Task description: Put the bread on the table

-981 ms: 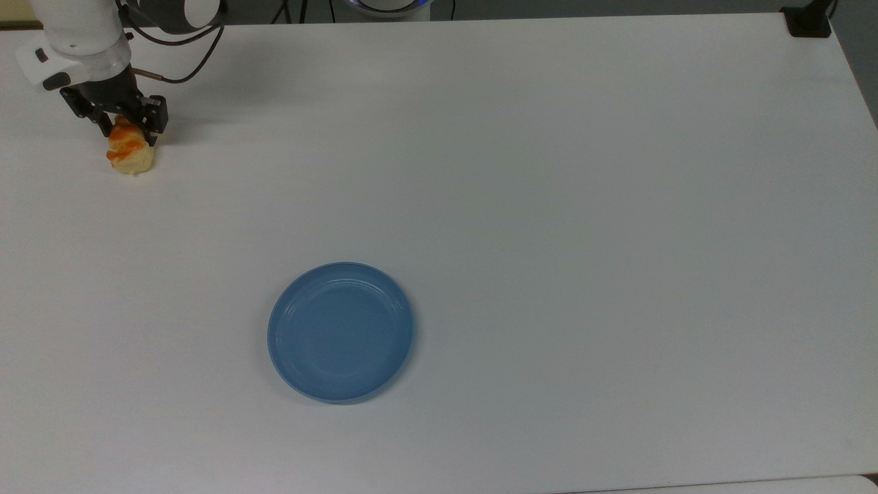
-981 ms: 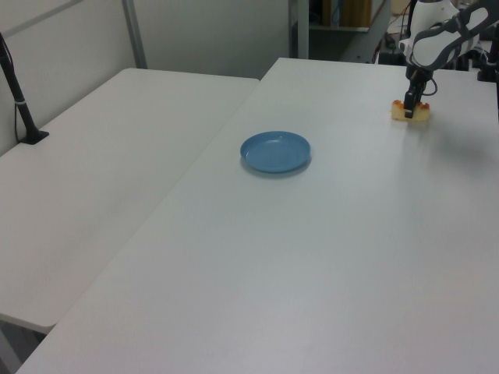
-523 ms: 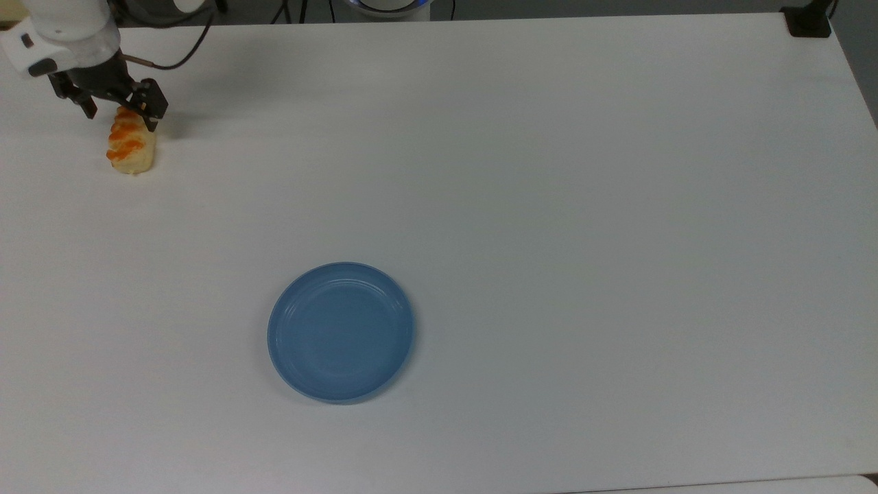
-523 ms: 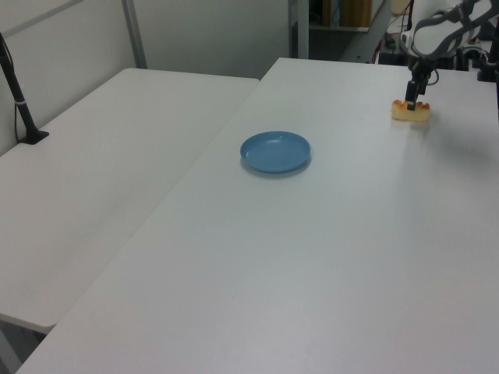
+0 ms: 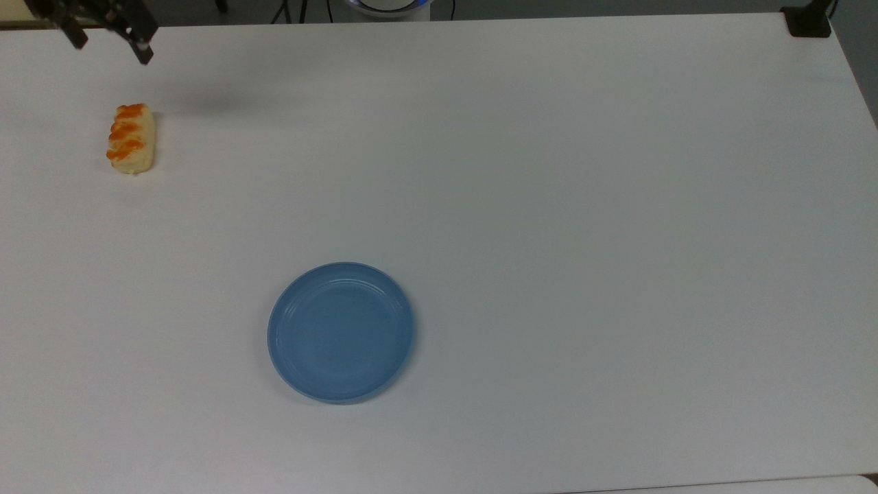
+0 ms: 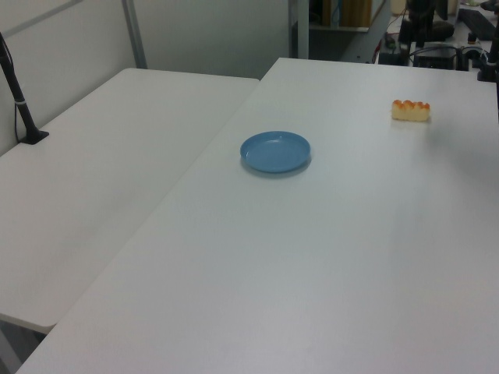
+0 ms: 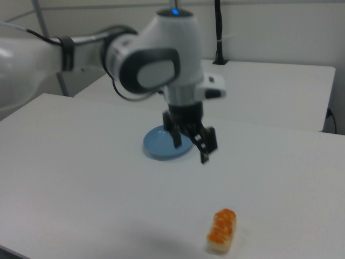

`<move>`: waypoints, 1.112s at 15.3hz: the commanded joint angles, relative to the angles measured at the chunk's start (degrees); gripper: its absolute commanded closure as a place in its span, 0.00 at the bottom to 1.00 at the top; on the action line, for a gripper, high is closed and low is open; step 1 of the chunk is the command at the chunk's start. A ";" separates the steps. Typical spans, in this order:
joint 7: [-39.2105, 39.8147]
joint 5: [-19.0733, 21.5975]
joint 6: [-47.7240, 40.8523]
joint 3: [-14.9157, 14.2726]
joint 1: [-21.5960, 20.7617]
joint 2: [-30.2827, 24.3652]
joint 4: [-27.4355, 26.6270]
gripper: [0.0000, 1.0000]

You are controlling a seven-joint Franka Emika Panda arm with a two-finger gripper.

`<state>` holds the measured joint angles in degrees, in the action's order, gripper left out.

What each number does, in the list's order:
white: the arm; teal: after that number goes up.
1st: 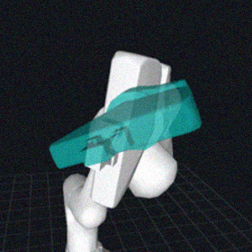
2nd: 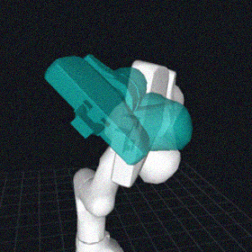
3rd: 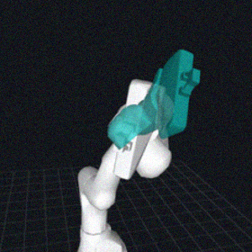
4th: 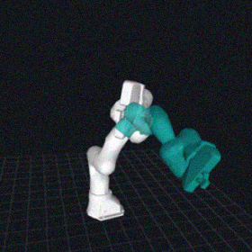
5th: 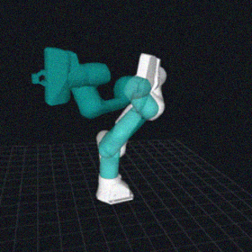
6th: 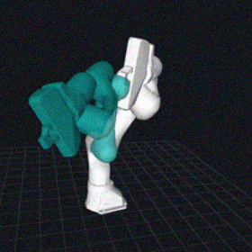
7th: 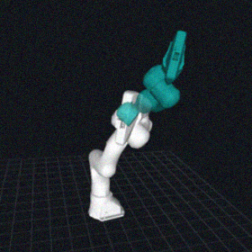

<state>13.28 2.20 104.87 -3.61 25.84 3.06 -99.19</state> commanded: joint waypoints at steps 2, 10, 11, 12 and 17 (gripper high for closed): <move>-14.49 0.62 -5.28 -1.22 -9.47 -5.69 1.20 0.00; -11.37 -1.04 -7.13 -5.70 -26.70 -7.64 2.43 0.00; -9.52 -2.01 -7.05 -5.62 -27.85 -7.20 2.43 0.00; -8.98 -2.11 -6.70 -5.36 -28.21 -6.84 2.34 0.00; -8.89 -2.37 -5.82 -4.30 -28.74 -5.52 2.43 0.00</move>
<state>2.64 0.51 99.00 -7.51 -2.14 -2.78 -97.12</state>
